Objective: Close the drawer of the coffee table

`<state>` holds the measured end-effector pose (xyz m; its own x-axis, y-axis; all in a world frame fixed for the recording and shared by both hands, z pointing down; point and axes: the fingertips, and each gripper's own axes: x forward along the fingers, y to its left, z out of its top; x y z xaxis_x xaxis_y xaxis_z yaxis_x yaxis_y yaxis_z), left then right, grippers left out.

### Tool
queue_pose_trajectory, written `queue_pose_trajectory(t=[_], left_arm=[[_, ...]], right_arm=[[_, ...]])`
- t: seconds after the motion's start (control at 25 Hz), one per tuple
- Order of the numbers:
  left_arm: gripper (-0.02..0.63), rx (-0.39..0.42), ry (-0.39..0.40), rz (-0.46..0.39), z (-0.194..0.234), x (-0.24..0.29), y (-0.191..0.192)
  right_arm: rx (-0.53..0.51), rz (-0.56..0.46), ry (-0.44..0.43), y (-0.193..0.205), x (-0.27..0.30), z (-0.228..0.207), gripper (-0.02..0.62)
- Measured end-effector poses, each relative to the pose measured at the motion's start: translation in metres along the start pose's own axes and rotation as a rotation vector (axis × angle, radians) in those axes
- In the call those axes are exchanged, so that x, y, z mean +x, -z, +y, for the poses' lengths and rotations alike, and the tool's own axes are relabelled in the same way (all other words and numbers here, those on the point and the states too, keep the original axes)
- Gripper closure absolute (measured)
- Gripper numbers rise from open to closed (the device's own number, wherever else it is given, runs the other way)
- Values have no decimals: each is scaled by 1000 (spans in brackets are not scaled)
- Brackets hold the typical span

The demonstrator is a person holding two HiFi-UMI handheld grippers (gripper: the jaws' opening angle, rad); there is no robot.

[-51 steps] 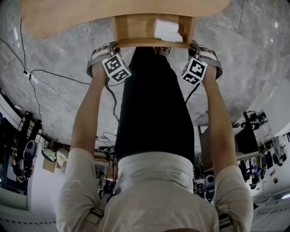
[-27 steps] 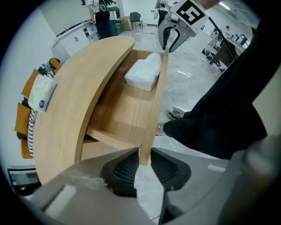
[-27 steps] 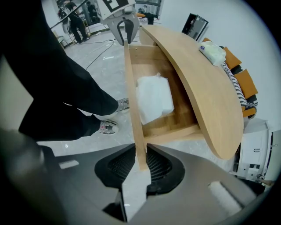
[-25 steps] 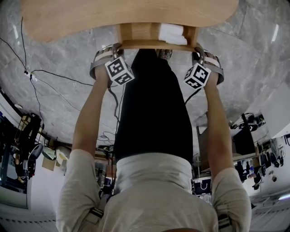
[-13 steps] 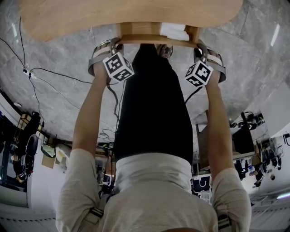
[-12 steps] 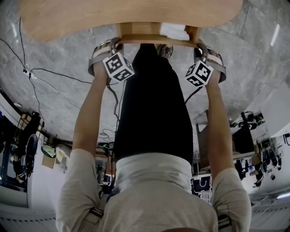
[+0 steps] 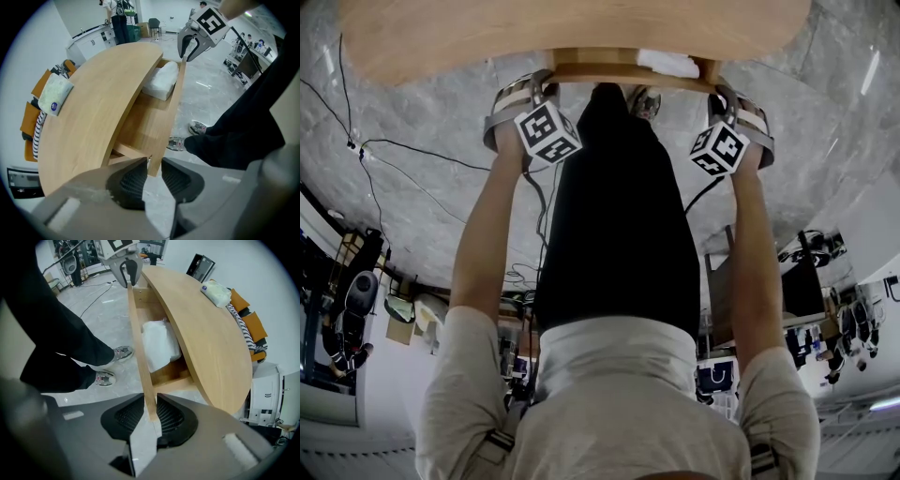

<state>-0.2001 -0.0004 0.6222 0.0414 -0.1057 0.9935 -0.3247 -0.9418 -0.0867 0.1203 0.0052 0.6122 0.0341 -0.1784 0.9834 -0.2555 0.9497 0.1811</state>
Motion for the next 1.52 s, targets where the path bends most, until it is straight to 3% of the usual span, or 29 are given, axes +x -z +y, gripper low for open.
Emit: queue_pose_trajectory(t=[0.2, 0.4, 0.52, 0.96, 1.08, 1.16, 1.32, 1.52], left_arm=[[480, -61, -9, -19, 6, 2, 0], [474, -129, -59, -37, 22, 1, -4], [471, -159, -79, -40, 27, -2, -6], [456, -420, -144, -51, 43, 3, -5], [449, -550, -155, -70, 51, 4, -4], [445, -687, -145, -82, 54, 6, -2], [445, -966, -103, -111, 56, 6, -3], [446, -1154, -70, -130, 56, 1, -4]], right_arm=[[19, -5, 13, -3, 0, -6, 505], [62, -20, 77, -10, -2, -23, 512], [101, -30, 104, -11, -6, -30, 546], [115, -55, 181, -15, 0, -45, 538], [175, -71, 217, -18, -1, -56, 506], [231, -83, 244, -18, -1, -63, 466], [340, -95, 280, -16, -3, -71, 460], [527, -105, 298, -13, -6, -73, 439]])
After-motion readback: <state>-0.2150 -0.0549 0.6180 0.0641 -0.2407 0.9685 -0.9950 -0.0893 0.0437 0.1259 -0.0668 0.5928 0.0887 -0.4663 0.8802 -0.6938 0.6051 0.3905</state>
